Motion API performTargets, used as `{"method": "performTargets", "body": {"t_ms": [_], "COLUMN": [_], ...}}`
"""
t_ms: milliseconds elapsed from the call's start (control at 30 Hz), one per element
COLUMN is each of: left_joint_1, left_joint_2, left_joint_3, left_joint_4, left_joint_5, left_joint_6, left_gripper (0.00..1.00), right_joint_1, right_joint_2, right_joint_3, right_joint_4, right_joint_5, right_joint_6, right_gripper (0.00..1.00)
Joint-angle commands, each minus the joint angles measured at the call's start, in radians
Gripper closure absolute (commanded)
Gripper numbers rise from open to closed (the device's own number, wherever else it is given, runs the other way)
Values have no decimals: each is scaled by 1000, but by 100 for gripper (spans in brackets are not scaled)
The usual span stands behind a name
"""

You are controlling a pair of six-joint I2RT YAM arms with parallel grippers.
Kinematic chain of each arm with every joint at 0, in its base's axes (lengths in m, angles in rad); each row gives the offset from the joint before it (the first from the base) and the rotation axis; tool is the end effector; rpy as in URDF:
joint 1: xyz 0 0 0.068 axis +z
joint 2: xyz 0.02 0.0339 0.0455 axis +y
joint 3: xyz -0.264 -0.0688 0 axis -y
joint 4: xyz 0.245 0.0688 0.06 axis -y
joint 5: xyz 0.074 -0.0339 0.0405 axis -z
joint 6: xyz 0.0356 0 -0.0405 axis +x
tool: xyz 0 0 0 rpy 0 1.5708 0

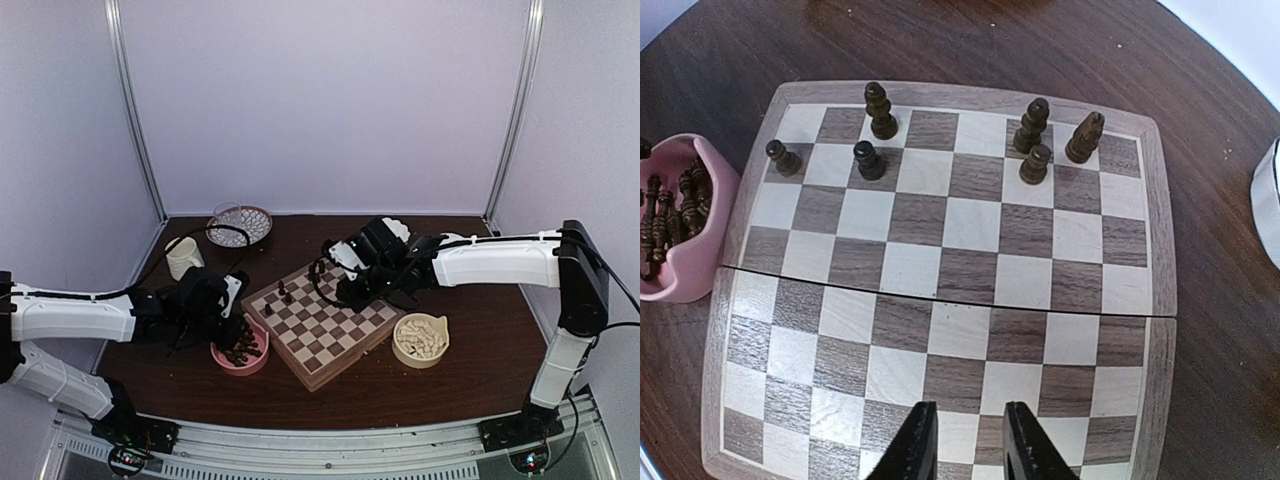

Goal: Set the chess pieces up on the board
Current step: Pick up the chess pile from the storage box.

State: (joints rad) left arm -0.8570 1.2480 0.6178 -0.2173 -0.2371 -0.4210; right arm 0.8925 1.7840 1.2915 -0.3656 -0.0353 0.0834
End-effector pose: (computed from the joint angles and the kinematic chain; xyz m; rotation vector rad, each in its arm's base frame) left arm 0.1644 -0.1770 0.1865 0.4149 2.3745 -0.3130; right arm 0.2448 0.3058 0.2256 -0.9939 2.2797 0.4728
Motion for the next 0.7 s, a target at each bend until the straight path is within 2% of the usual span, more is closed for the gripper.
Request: {"method": "performTargets", "body": {"t_ms": [0, 267, 533, 667], "left_joint_1": [5, 6, 5, 4], "left_joint_2": [-46, -26, 87, 91], "left_joint_3": [20, -45, -9, 1], "left_joint_4": [-65, -37, -51, -86], "left_joint_5": [72, 93, 110, 109], "left_joint_6": [15, 25, 34, 23], "left_gripper": [66, 65, 62, 62], "right_joint_1": [6, 6, 6, 6], "right_joint_2": [-32, -74, -72, -69], "right_joint_3": [-46, -89, -100, -98], "right_joint_4": [88, 140, 153, 152], "right_joint_5": [68, 74, 52, 41], "right_joint_6": [16, 22, 28, 29], "right_gripper": [75, 74, 75, 75]}}
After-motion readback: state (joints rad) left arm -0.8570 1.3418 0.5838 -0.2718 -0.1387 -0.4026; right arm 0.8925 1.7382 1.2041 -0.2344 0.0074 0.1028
